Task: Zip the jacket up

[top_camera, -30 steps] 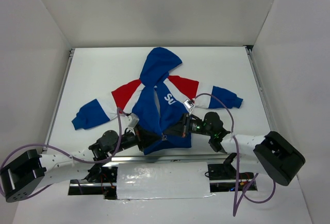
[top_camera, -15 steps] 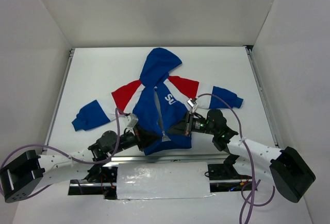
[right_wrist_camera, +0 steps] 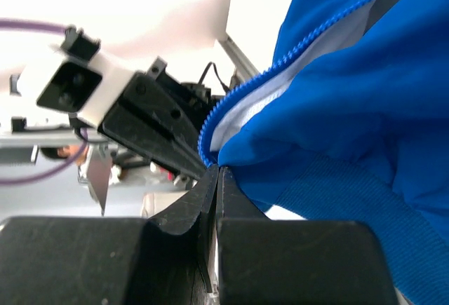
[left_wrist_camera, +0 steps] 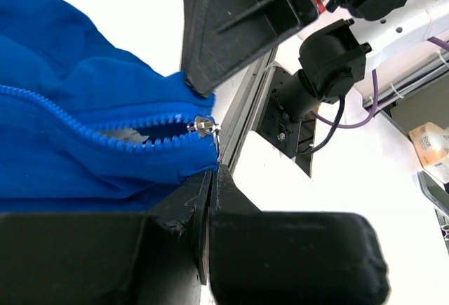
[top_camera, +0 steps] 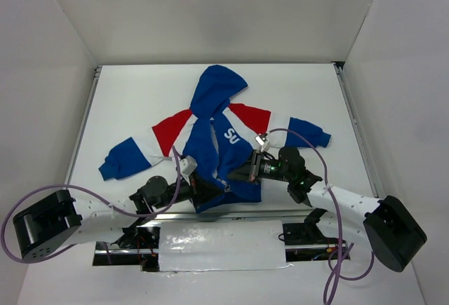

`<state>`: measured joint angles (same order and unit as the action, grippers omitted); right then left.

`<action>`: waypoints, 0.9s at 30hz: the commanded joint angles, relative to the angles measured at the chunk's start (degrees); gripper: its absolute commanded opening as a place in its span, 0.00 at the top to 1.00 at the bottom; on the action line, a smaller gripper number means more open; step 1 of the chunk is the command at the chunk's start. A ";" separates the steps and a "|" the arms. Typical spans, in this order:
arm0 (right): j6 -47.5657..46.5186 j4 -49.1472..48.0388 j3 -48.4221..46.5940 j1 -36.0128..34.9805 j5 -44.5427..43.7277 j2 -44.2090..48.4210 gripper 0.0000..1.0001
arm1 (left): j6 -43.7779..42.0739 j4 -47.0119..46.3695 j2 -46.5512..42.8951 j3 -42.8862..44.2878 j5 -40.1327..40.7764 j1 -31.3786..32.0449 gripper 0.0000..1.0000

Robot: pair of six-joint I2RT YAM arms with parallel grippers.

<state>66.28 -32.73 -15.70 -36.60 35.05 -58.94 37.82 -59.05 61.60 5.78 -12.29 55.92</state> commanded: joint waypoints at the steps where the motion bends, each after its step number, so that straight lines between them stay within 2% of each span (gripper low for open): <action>1: 2.18 -3.23 -6.18 2.24 -11.65 2.60 1.00 | 0.32 -2.03 3.68 0.10 -10.64 1.47 1.00; 5: 0.97 0.21 -7.50 2.24 -13.17 2.25 1.00 | 0.06 -1.43 4.58 0.72 -9.42 2.09 1.00; 8: -2.54 -4.24 -6.45 2.32 -7.57 0.94 1.00 | -0.21 2.60 1.69 0.72 -4.87 2.09 1.00; 10: -5.71 -6.89 -5.57 2.23 -2.64 -0.03 0.83 | -0.03 5.68 -1.91 0.46 -0.74 2.09 1.00; 11: -6.51 -8.82 -4.87 2.23 1.65 -0.73 0.67 | 0.49 8.57 -3.06 0.29 3.90 2.09 1.00; 13: -8.27 -8.76 -4.25 2.15 3.88 -0.48 0.57 | 1.02 10.70 -6.04 0.02 7.79 2.09 1.00; 15: -12.39 -2.36 -4.07 2.15 2.67 2.59 0.50 | 1.55 12.11 -7.63 -0.33 10.44 1.74 1.00; 17: -15.91 5.02 -3.72 2.15 0.91 7.33 0.48 | 1.99 12.55 -8.25 -0.42 11.06 1.56 1.00; 20: -18.73 10.05 -2.32 2.06 0.80 12.43 0.47 | 2.25 12.29 -9.39 -0.68 10.89 1.38 1.00; 24: -18.30 9.89 1.98 0.39 4.75 14.46 0.45 | 2.34 11.59 -10.89 -0.95 8.96 1.03 1.00; 27: -15.23 4.88 5.85 -4.08 3.37 13.85 0.41 | 2.61 11.67 -10.89 -0.68 8.87 0.86 1.00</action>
<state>50.54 -26.24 -12.99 -37.41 37.56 -44.47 39.46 -44.77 51.51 5.23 -3.20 57.17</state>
